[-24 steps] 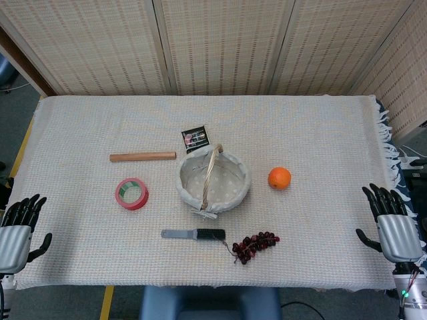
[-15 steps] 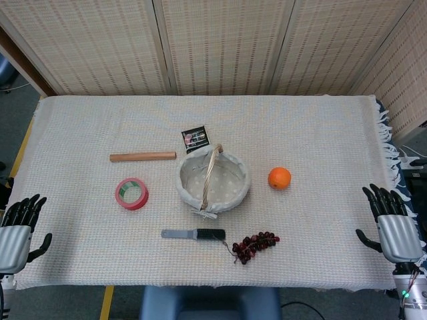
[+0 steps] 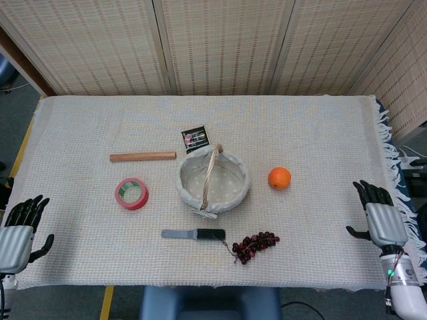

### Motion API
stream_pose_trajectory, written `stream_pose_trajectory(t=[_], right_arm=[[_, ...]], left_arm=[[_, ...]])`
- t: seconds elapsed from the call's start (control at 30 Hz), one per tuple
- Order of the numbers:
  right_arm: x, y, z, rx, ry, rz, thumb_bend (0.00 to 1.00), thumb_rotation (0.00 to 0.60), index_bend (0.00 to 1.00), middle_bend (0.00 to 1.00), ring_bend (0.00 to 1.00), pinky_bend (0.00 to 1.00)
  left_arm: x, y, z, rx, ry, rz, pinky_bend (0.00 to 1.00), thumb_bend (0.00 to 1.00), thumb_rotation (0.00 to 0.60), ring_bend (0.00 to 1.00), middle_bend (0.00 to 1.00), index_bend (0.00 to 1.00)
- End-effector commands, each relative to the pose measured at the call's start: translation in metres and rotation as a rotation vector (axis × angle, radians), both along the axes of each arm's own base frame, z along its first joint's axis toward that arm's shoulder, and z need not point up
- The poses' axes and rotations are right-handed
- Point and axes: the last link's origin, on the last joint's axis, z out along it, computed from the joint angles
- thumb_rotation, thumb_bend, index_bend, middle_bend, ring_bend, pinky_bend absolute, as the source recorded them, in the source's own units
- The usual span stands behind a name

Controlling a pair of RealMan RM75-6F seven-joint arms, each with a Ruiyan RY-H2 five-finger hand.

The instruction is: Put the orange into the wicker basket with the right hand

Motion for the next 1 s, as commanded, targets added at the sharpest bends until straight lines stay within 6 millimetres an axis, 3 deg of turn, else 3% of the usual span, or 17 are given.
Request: stream_pose_trajectory(t=[0.03, 0.33, 0.53, 1.0], right_arm=[[0.024, -0.043, -0.023, 0.041, -0.001, 0.004, 0.08, 0.6, 0.0, 0.0, 0.0, 0.03], [0.056, -0.08, -0.088, 0.132, 0.06, 0.013, 0.08, 0.6, 0.0, 0.0, 0.0, 0.03], [0.072, -0.096, -0.119, 0.128, 0.045, 0.014, 0.08, 0.6, 0.0, 0.0, 0.0, 0.03], [0.09, -0.121, -0.15, 0.118, 0.063, 0.015, 0.08, 0.6, 0.0, 0.0, 0.0, 0.03]], left_arm=[[-0.001, 0.0, 0.0, -0.009, -0.003, 0.007, 0.07, 0.39, 0.6, 0.0, 0.0, 0.0], [-0.001, -0.001, -0.001, -0.042, -0.012, 0.018, 0.07, 0.39, 0.6, 0.0, 0.0, 0.0], [-0.001, -0.002, -0.002, -0.051, -0.019, 0.023, 0.07, 0.39, 0.6, 0.0, 0.0, 0.0], [0.0, -0.003, -0.003, -0.069, -0.039, 0.024, 0.07, 0.39, 0.6, 0.0, 0.0, 0.0]])
